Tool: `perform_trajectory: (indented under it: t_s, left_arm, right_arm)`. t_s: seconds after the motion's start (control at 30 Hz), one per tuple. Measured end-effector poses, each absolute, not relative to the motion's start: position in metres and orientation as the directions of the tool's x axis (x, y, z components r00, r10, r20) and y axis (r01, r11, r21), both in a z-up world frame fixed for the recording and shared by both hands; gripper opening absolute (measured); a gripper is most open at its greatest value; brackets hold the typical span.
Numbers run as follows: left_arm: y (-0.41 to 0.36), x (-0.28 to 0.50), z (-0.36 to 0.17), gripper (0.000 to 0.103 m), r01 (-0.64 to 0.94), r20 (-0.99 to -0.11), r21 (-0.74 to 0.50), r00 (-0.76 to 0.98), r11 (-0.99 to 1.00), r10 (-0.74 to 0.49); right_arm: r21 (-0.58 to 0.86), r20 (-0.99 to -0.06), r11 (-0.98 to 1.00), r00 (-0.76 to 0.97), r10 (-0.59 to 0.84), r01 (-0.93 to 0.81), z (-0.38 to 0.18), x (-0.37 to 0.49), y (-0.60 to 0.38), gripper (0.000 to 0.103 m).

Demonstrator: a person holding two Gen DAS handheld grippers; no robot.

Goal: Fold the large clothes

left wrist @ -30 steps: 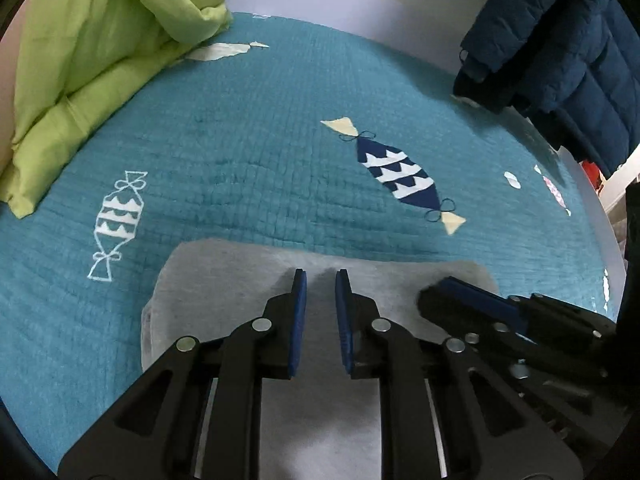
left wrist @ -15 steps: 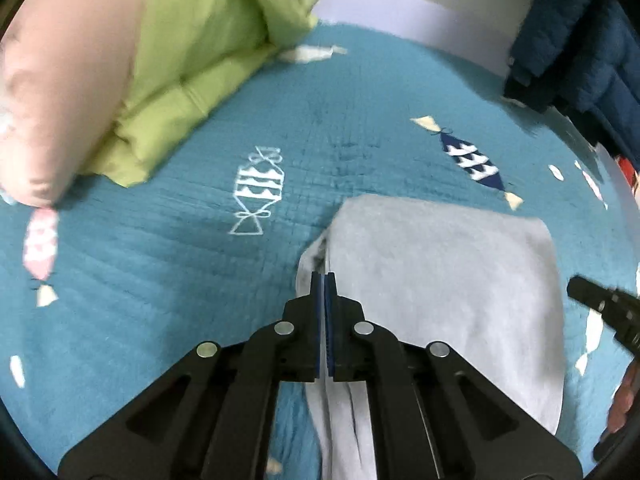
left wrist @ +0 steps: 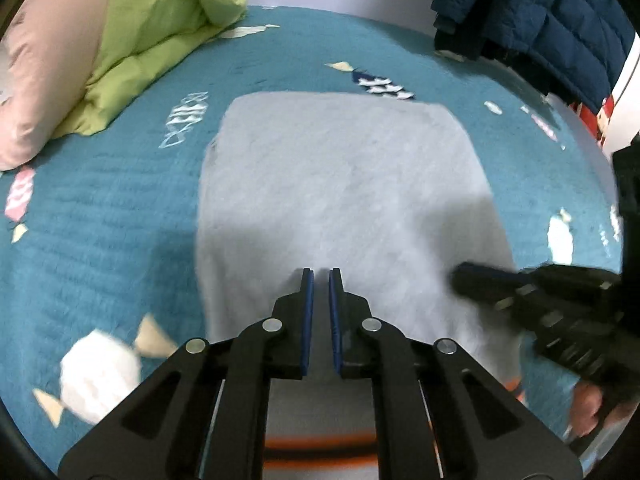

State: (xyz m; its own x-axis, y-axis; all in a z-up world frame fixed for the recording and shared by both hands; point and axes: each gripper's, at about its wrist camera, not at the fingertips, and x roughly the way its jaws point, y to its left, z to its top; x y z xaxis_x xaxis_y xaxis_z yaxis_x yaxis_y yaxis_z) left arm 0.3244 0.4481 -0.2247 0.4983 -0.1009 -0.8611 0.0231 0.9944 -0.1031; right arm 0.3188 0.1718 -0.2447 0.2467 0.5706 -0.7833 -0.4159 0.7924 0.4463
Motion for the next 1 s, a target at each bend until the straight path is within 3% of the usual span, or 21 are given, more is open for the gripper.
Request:
perform_trajectory:
  t_s: [0.2, 0.3, 0.57, 0.77, 1.0]
  left_arm:
    - [0.465, 0.293, -0.223, 0.008, 0.006, -0.874, -0.044, 0.485, 0.999, -0.041]
    - [0.461, 0.284, -0.208, 0.009, -0.015, -0.868, -0.018, 0.496, 1.0, -0.008]
    - [0.43, 0.281, -0.17, 0.009, 0.014, -0.819, -0.109, 0.565, 0.994, -0.098]
    - [0.427, 0.269, -0.202, 0.008, -0.055, -0.839, -0.127, 0.538, 0.99, -0.078]
    - [0.458, 0.231, -0.233, 0.008, -0.14, -0.877, -0.143, 0.477, 0.98, -0.06]
  right_arm:
    - [0.44, -0.793, 0.801, 0.243, 0.559, -0.406, -0.231, 0.3, 0.147, 0.003]
    - [0.438, -0.79, 0.81, 0.264, 0.554, -0.389, -0.216, 0.292, 0.143, 0.009]
    - [0.488, -0.725, 0.777, 0.311, 0.614, -0.397, -0.183, 0.298, 0.17, 0.016]
    - [0.515, -0.772, 0.788, 0.216, 0.598, -0.339, -0.227, 0.287, 0.178, 0.016]
    - [0.542, -0.752, 0.763, 0.202, 0.628, -0.353, -0.232, 0.25, 0.154, 0.014]
